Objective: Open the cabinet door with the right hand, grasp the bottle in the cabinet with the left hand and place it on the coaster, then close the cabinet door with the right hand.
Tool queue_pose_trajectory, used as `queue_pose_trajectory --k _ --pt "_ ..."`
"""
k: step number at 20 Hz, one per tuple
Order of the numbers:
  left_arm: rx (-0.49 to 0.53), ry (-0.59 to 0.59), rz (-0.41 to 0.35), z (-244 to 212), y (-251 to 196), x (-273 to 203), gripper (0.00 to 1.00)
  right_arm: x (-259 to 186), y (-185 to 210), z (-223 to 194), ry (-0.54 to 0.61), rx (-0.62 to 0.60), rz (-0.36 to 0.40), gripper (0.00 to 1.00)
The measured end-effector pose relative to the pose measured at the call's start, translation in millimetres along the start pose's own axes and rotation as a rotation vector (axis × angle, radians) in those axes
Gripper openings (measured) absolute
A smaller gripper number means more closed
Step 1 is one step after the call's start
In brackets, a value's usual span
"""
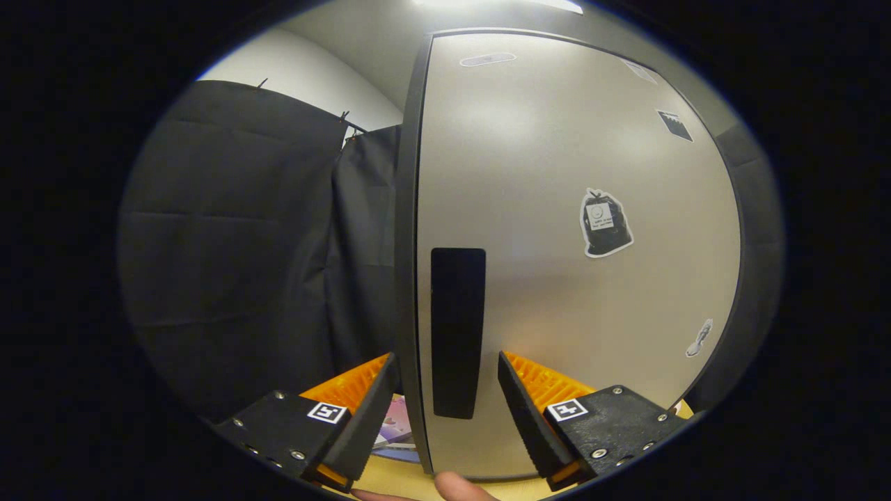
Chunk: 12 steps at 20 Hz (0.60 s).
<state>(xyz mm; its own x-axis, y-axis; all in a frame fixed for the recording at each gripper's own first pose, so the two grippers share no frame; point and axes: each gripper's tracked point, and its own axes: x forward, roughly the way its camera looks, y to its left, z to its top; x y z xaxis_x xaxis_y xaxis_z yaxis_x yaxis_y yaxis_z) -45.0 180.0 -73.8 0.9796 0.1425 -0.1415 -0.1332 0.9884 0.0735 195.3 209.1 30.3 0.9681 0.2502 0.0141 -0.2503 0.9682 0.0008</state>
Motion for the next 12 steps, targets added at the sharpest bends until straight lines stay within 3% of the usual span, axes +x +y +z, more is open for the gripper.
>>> queue_pose_trajectory --k 1,2,3,4,5,7,8,10,11,12 --pt "0.003 0.000 -0.002 0 1 2 0.81 2 -1 -1 0.007 -0.010 -0.011 0.84" --pt "0.005 -0.003 -0.002 1 2 3 0.84 4 -7 -1 0.006 -0.029 -0.044 0.69" --pt "0.007 -0.004 -0.003 2 2 6 0.79 6 -13 -2 0.002 -0.048 -0.064 0.62" --pt "0.009 -0.004 -0.005 3 0 7 0.79 8 -13 -2 -0.006 -0.038 -0.060 0.39" --pt "0.010 -0.005 -0.006 3 -1 7 0.84 7 -12 -3 -0.003 -0.018 -0.053 0.36" --pt "0.016 -0.006 -0.009 1 -2 7 0.79 6 -13 -2 -0.006 -0.021 -0.044 0.32" --pt "0.019 -0.005 -0.011 1 -3 6 0.84 6 -13 -2 -0.005 -0.027 -0.044 0.30" --pt "0.022 -0.008 -0.008 0 -5 5 0.84 6 -13 -3 0.013 -0.005 -0.045 0.28" --pt "0.020 -0.010 -0.006 -1 -4 6 0.79 5 -13 -4 0.023 0.002 -0.042 0.27" --pt "0.016 -0.012 -0.001 -2 -3 7 0.84 4 -13 -4 0.031 0.004 -0.036 0.25"
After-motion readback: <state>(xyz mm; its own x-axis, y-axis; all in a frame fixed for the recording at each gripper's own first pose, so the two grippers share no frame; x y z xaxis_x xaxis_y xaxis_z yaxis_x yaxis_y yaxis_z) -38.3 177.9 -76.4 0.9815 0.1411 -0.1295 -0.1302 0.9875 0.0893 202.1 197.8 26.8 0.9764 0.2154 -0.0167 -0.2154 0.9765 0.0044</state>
